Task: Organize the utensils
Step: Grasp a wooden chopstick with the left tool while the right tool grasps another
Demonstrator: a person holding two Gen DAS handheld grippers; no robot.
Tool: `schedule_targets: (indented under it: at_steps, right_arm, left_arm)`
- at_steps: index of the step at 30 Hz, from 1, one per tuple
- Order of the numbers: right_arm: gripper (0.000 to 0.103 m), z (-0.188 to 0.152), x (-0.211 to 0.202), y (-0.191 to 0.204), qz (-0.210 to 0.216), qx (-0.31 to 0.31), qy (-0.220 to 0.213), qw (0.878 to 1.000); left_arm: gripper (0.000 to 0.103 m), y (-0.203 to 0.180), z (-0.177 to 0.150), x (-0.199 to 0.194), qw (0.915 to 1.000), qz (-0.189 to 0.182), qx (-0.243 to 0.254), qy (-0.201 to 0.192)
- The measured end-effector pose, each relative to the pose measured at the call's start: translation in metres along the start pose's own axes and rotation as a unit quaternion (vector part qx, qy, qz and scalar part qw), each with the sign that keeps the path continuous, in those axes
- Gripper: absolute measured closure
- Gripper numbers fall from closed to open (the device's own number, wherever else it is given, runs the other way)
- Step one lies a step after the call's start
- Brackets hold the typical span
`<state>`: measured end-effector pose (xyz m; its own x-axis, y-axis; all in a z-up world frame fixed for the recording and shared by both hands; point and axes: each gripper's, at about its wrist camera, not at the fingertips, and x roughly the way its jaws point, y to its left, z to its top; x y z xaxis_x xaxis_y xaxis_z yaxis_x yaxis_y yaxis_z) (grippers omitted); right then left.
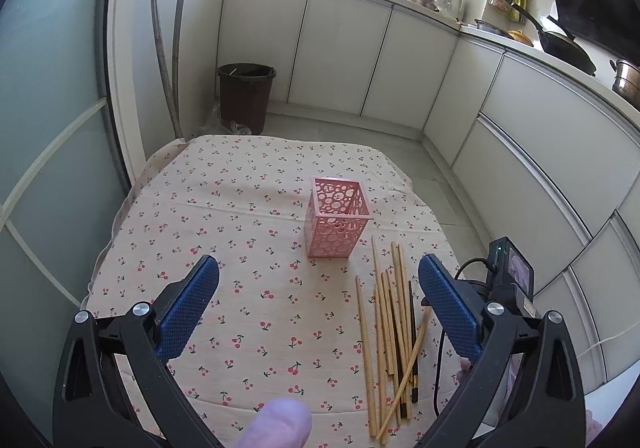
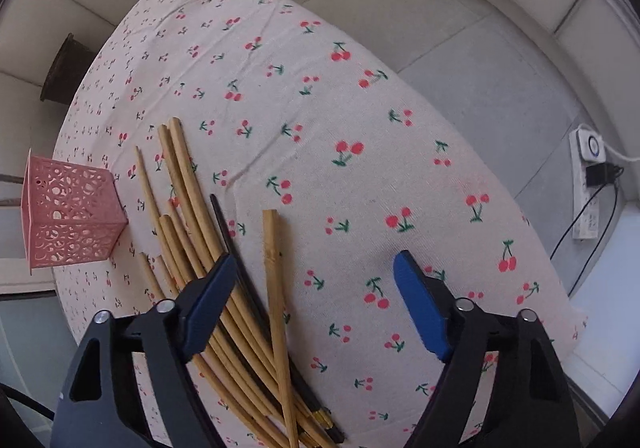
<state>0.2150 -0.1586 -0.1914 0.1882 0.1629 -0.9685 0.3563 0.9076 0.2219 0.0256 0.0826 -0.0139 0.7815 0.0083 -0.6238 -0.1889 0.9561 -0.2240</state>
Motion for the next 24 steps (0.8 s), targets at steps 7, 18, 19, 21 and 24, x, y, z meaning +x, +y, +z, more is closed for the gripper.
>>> schedule_targets:
  at_steps: [7, 18, 19, 21, 24]
  right_arm:
    - [0.059, -0.001, 0.001, 0.016, -0.053, -0.030, -0.037, 0.997]
    - [0.095, 0.002, -0.001, 0.015, -0.035, -0.063, -0.065, 0.995]
    - [0.095, 0.002, -0.005, 0.014, -0.030, -0.064, -0.069, 0.995]
    - [0.095, 0.000, -0.017, 0.011, -0.015, -0.069, -0.079, 0.994]
    - [0.095, -0.003, -0.044, 0.008, 0.008, -0.086, -0.101, 0.991]
  left_arm:
    - [0.007, 0.000, 0.002, 0.004, 1.0000, -0.001, 0.000, 0.009]
    - [0.007, 0.005, -0.001, 0.026, 0.9990, 0.012, -0.011, 0.043]
    - [0.007, 0.005, -0.002, 0.031, 0.9985, 0.010, -0.011, 0.052]
    - [0.007, 0.004, -0.006, 0.044, 0.9967, 0.005, -0.010, 0.080]
    - [0.007, 0.000, -0.013, 0.072, 0.9909, -0.013, -0.025, 0.131]
